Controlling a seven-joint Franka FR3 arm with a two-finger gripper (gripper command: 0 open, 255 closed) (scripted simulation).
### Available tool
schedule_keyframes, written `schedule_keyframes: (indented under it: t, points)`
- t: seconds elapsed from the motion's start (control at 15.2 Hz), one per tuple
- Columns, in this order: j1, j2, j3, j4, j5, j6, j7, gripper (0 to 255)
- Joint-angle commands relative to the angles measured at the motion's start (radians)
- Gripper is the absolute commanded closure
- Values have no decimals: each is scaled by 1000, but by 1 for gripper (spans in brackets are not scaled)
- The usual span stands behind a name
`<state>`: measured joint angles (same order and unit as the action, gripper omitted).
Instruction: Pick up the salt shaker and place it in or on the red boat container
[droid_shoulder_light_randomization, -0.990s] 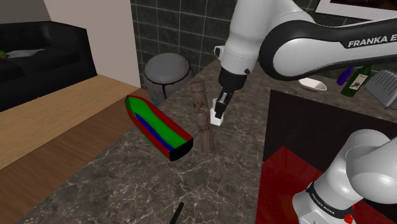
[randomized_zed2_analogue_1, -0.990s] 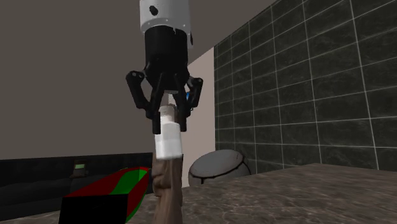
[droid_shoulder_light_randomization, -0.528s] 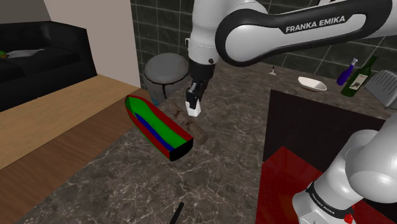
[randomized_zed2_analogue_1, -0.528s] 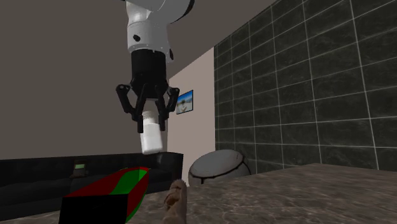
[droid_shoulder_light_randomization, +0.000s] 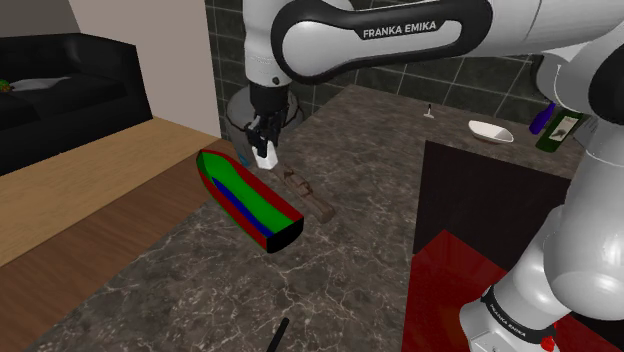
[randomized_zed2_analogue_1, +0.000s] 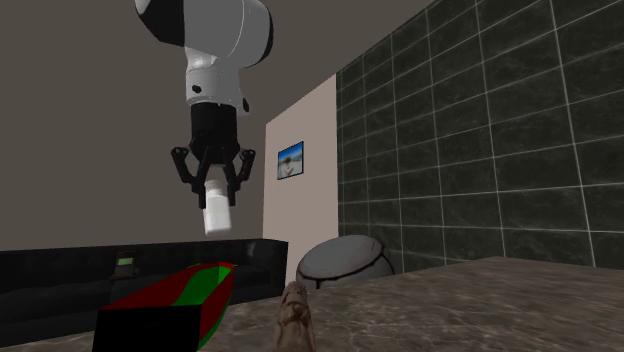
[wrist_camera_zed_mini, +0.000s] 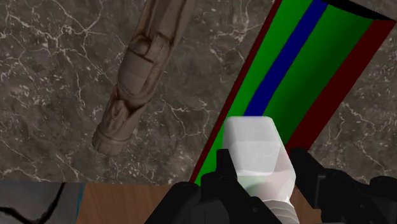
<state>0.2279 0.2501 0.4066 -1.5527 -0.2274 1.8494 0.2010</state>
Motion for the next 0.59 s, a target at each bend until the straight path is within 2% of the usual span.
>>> schedule_keyframes:
  t: [0.0, 0.2, 0.26, 0.53]
  points:
    - [30, 109, -3, 152, -40, -52, 12, 255]
    - [90, 279, -17, 412, -91, -148, 9, 255]
    - [121, 359, -26, 542, -111, -198, 1, 255]
    - [108, 342, -28, 459, -107, -134, 12, 255]
